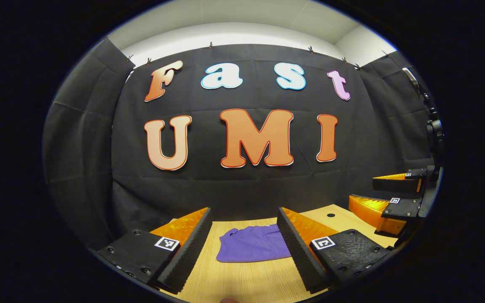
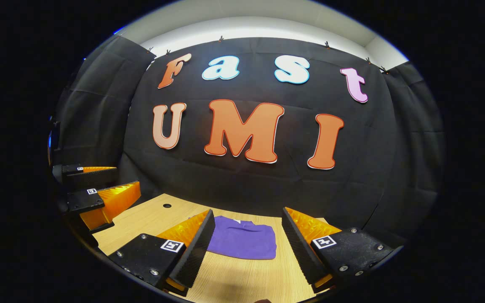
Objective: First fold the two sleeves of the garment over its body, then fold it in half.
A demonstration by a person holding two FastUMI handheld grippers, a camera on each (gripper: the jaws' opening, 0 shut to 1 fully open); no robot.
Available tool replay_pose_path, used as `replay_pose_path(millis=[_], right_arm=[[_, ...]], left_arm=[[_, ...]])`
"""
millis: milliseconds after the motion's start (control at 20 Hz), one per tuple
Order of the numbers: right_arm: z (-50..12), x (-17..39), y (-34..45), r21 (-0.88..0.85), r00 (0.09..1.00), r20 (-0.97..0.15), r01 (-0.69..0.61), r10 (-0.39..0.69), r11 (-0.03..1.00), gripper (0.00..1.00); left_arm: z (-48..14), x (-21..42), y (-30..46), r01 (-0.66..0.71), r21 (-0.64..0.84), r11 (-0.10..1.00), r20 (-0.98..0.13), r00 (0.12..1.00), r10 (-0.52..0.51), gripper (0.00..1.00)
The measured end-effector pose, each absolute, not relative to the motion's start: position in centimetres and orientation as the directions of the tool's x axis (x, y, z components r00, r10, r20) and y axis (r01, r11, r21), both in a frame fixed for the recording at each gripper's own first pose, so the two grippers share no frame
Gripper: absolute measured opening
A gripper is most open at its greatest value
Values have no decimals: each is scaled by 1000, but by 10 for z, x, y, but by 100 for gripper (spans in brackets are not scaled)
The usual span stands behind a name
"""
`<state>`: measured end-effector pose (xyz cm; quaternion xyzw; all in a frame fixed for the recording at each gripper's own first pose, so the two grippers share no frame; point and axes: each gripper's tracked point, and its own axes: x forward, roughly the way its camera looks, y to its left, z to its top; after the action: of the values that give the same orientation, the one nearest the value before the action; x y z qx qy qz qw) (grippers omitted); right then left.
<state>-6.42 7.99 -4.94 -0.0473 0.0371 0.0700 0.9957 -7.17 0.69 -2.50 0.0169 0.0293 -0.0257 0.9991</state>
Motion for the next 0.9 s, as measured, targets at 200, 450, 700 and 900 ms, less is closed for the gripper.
replay_pose_path(millis=[200,450,700,900], right_arm=[[-51,-66,81,-81,987,-86,-140,133,987,95],[-43,-69,79,-81,989,-77,-136,130,987,95],[-37,-72,67,-87,992,-83,-97,90,992,95],[-37,-79,53,-88,994,-87,-74,66,993,95]], left_arm=[[-25,-73,7,59,35,998,-62,996,-57,98],[-15,-70,8,62,35,997,-34,998,-61,98],[-10,-66,4,87,31,996,-20,996,-87,100],[-9,-62,-1,92,22,996,-24,996,-91,100]])
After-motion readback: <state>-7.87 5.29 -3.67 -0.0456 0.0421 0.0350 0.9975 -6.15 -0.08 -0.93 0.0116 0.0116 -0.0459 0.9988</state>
